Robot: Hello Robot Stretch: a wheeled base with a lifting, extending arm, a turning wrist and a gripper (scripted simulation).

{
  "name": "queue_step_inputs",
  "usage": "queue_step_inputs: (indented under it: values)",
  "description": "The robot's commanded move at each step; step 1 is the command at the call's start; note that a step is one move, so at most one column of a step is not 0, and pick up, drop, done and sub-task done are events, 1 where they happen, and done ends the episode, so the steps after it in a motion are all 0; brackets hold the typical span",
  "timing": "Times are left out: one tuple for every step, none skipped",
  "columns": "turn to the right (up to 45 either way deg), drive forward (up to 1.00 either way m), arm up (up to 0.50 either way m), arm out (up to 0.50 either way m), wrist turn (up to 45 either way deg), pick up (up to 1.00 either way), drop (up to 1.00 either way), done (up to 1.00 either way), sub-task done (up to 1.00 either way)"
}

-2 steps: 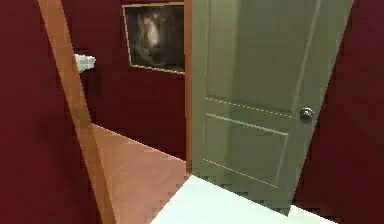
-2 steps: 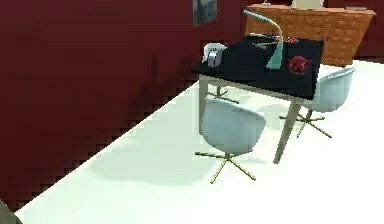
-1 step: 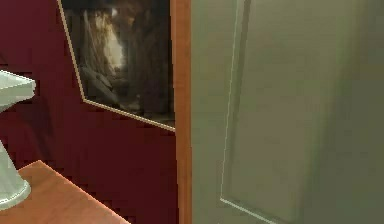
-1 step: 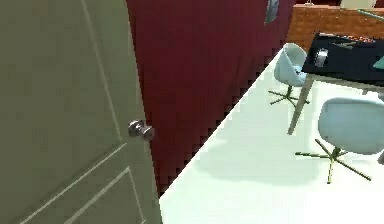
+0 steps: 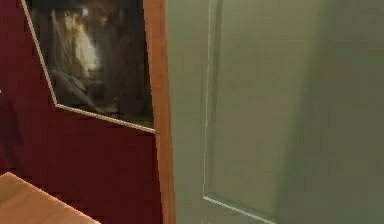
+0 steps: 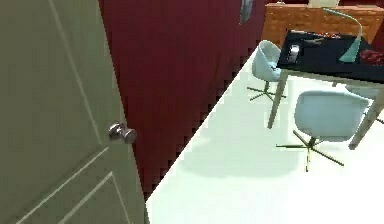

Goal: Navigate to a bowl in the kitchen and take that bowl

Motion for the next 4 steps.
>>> queue_step_inputs:
  values:
    - [0.0, 0.15, 0.00, 0.00, 0.0, 0.00, 0.00, 0.00, 0.00]
    - [-45.0, 0.00, 0.00, 0.00, 0.0, 0.00, 0.00, 0.00, 0.00]
    - [-9.0, 0.00, 0.00, 0.00, 0.0, 0.00, 0.00, 0.00, 0.00]
    - [0.0, 0.15, 0.00, 0.00, 0.0, 0.00, 0.00, 0.00, 0.00]
